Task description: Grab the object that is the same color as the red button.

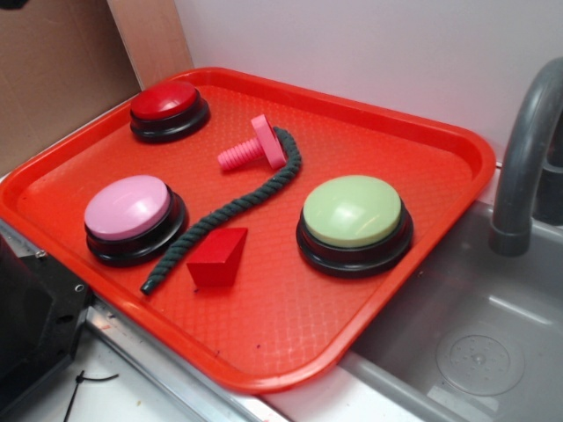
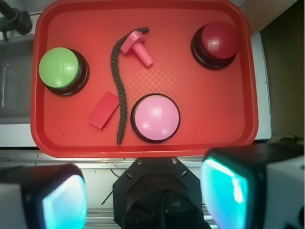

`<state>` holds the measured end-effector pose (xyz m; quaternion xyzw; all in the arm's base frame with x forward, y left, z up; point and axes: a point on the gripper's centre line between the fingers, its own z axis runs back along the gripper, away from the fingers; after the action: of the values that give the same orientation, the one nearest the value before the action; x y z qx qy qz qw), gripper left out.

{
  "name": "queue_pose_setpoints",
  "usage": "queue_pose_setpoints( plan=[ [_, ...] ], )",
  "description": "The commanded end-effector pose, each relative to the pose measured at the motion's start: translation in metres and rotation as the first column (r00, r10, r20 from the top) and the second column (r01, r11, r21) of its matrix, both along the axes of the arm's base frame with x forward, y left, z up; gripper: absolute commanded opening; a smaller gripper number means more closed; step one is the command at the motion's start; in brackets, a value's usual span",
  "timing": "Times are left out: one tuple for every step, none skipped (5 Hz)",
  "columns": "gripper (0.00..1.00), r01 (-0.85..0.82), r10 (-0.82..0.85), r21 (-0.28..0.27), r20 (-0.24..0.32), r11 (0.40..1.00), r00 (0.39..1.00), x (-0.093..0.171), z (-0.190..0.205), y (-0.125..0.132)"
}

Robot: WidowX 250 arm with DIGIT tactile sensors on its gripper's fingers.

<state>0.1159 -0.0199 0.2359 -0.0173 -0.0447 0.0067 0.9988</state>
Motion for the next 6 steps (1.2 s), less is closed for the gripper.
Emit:
queue_pose_setpoints(
  plan=[
    [1.0,0.0,0.0,0.0,0.0,1.0,1.0,0.0,0.0,0.0],
    [1.0,-0.062,0.063,-0.035,0.032,0.997,0.998,0.003,-0.004,0.0],
    [1.0,-0.153,0.154,-0.041,0.039,0.987,0.987,0.005,-0.011,-0.003],
    [1.0,-0.31,0.312,-0.047,0.04,0.95,0.949,0.007,-0.026,-0.009],
    [1.0,-0.451,0.453,-0.048,0.03,0.891,0.891,0.014,-0.047,-0.013],
    [1.0,-0.586,0.59,-0.091,0.029,0.805,0.807,0.02,-0.068,-0.015]
  ],
)
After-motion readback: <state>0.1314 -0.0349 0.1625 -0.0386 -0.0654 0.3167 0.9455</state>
